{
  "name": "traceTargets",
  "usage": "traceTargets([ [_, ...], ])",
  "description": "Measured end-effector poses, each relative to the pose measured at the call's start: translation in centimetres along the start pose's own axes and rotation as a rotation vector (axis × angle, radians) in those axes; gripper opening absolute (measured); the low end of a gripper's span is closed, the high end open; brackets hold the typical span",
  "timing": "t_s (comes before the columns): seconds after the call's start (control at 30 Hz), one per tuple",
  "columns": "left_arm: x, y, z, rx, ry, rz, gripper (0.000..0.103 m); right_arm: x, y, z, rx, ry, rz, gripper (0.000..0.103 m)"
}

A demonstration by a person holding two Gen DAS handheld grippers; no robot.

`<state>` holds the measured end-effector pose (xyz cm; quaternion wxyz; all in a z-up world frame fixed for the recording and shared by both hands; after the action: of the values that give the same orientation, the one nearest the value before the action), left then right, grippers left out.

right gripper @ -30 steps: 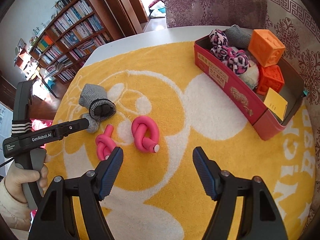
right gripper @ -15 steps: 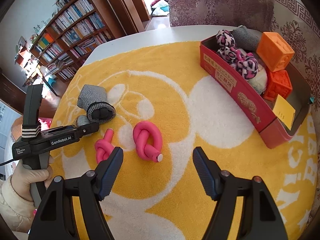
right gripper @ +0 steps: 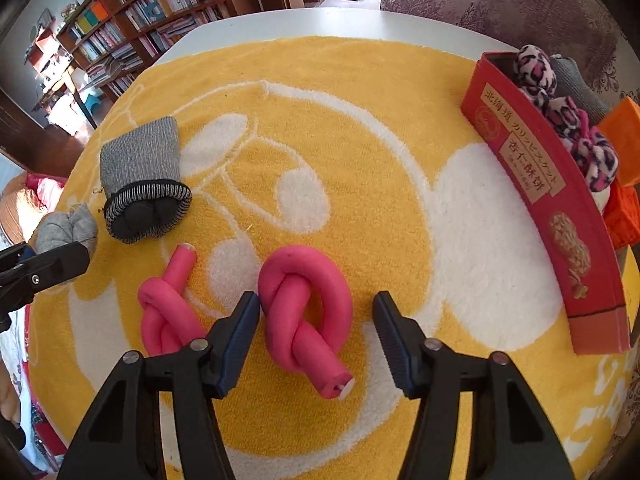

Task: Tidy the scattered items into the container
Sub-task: 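Grasp the small grey sock with the left tool while the right tool grasps a pink foam knot, then lower the sock and pink knot into the tin and open both tools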

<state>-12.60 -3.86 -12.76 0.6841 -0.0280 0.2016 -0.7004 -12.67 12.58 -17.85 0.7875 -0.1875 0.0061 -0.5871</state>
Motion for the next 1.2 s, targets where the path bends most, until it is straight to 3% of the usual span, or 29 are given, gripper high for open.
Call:
traceTargets([
  [0.03, -0.2, 0.1, -0.1, 0.003, 0.002, 0.001, 0.042, 0.0, 0.1, 0.0, -0.001, 0.028, 0.024, 0.050],
  [0.07, -0.3, 0.2, -0.1, 0.006, 0.004, 0.002, 0.042, 0.0, 0.1, 0.0, -0.001, 0.039, 0.041, 0.049],
  [0.2, -1.4, 0.0, 0.0, 0.002, 0.012, -0.001, 0.042, -0.2, 0.5, 1.0, -0.016, -0.007, 0.019, 0.048],
  [0.4, -4.6, -1.2, 0.5, -0.019, 0.037, -0.034, 0.042, -2.4, 0.5, 6.1, -0.130, -0.036, -0.048, 0.048],
  [0.8, -15.2, -3.6, 0.1, -0.033, 0.088, -0.159, 0.042, -15.9, -0.1, 15.8, -0.337, 0.017, -0.305, 0.048],
  [1.0, -20.5, -4.8, -0.5, -0.036, 0.099, -0.224, 0.042, -21.7, -0.4, 17.9, -0.394, 0.063, -0.379, 0.048],
  [1.2, -25.1, -7.2, -0.9, -0.064, 0.108, -0.264, 0.042, -24.6, -1.9, 17.8, -0.413, 0.087, -0.372, 0.048],
])
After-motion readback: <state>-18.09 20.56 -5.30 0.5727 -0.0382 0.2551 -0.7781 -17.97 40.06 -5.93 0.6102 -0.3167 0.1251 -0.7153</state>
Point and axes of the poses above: each gripper's, at about its wrist camera, not at the fingertips, and z roughly against the way its jaws point, x to its left, y to its underside, the point moved 10 cm from there along -z, roughly the way its jaws point, and after that the axes turned 7 degrees about -y, right-handed, at the moved point
